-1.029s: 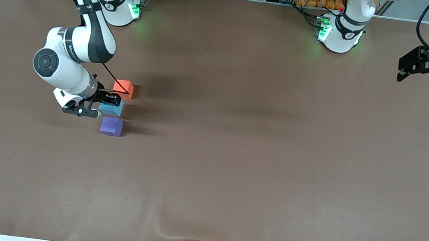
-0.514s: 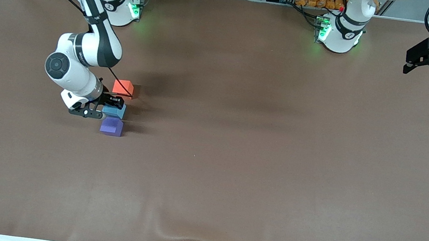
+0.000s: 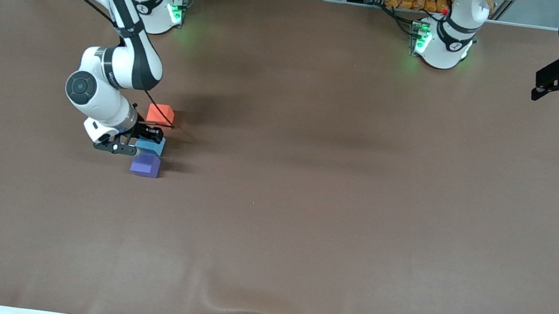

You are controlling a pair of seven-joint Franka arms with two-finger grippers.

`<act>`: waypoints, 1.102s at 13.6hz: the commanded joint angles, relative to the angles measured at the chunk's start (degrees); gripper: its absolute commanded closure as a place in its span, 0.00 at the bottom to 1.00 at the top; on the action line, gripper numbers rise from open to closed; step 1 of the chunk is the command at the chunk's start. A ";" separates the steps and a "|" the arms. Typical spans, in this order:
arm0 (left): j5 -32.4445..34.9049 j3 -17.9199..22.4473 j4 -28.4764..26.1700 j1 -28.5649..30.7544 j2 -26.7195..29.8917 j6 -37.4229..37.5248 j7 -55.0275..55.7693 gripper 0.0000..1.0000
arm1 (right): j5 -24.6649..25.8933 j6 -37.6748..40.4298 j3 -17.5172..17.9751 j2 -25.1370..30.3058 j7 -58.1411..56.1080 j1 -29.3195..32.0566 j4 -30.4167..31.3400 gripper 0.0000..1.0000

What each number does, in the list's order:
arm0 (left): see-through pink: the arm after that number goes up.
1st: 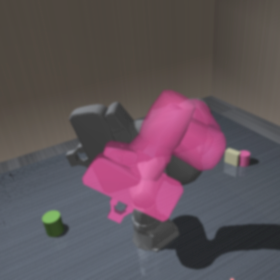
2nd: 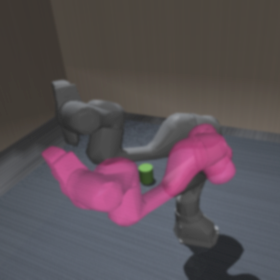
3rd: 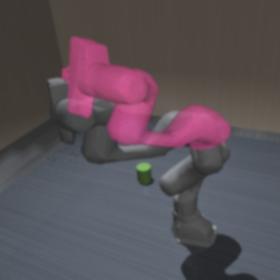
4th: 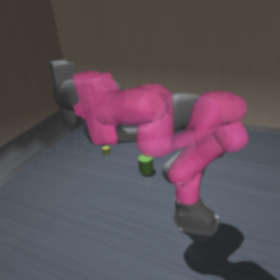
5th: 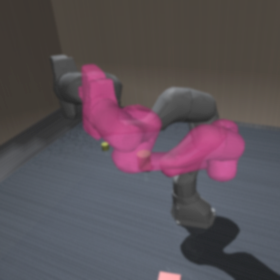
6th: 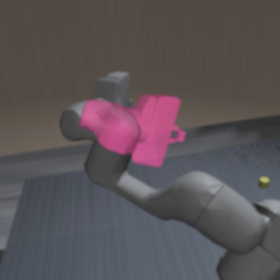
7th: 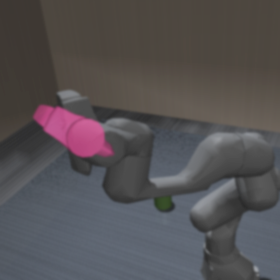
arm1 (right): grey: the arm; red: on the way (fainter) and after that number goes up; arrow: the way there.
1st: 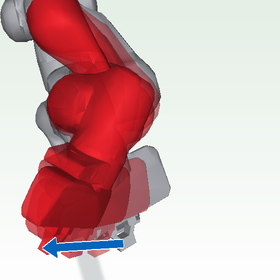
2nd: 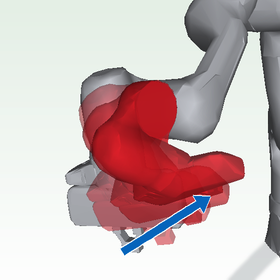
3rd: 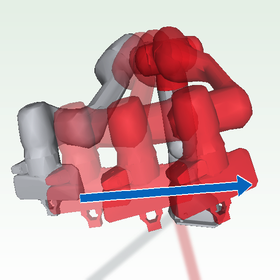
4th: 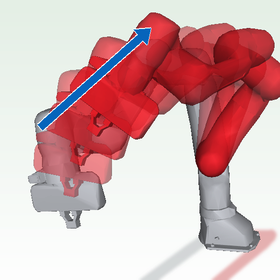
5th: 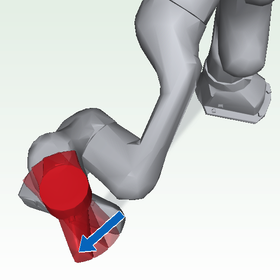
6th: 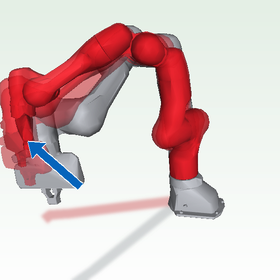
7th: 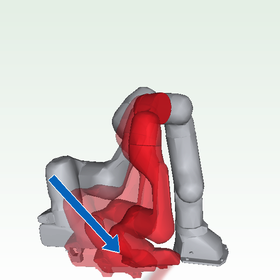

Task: Place blue block between orange and purple blocks
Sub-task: 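Lower the blue block between orange and purple blocks, open the right gripper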

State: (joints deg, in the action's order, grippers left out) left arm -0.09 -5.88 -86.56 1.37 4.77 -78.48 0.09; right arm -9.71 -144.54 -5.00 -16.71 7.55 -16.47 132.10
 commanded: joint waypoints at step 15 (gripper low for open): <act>-0.96 -1.15 0.51 1.26 1.12 1.57 -0.09 0.00 | 0.22 23.68 0.52 2.04 -0.87 1.34 -16.12 0.00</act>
State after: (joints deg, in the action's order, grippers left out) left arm -0.09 -6.62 -86.28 2.09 5.14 -77.85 0.09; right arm -9.74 -133.41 -4.66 -15.60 7.58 -17.00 124.33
